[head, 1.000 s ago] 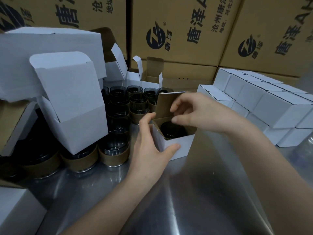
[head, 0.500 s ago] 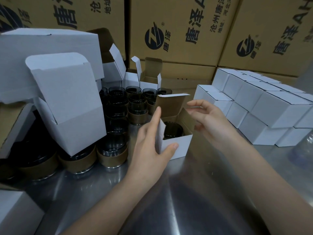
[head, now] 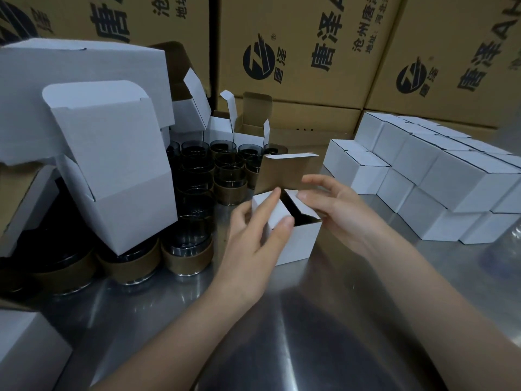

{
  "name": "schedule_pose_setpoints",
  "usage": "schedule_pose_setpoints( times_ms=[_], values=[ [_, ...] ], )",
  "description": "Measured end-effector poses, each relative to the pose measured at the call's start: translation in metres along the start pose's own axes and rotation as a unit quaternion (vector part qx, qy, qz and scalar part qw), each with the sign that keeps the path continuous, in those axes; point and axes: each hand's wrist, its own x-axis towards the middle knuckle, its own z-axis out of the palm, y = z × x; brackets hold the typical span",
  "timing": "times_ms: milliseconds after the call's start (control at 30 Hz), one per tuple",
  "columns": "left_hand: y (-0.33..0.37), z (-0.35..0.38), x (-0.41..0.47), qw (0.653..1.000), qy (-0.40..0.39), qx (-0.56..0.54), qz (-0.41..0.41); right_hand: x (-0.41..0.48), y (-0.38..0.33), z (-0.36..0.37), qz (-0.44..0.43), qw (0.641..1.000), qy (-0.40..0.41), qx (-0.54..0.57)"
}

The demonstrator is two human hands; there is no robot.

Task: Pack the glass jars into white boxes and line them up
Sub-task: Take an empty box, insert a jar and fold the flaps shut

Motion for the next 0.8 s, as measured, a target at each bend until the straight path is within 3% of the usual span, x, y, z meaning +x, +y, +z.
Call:
schedule_pose_setpoints(
  times_ms=[233,533,800],
  values=[
    [0.0029,-0.0025,0.0036,1.000,0.010,-0.009,-0.015,0.0025,0.0043,0.0015,-0.007,1.000,-0.011,-0.023],
    [0.0036,-0.0044,0.0075,0.986,0.059,-0.155,-0.025,0.0013,0.0055,0.0023,-0.040,0.997,-0.042,-0.045],
    [0.0032,-0.0045,0.0070,0.986,0.026,-0.163,-0.013,0.0006,-0.0007,0.0006,-0.052,0.992,-0.028,-0.110]
  ],
)
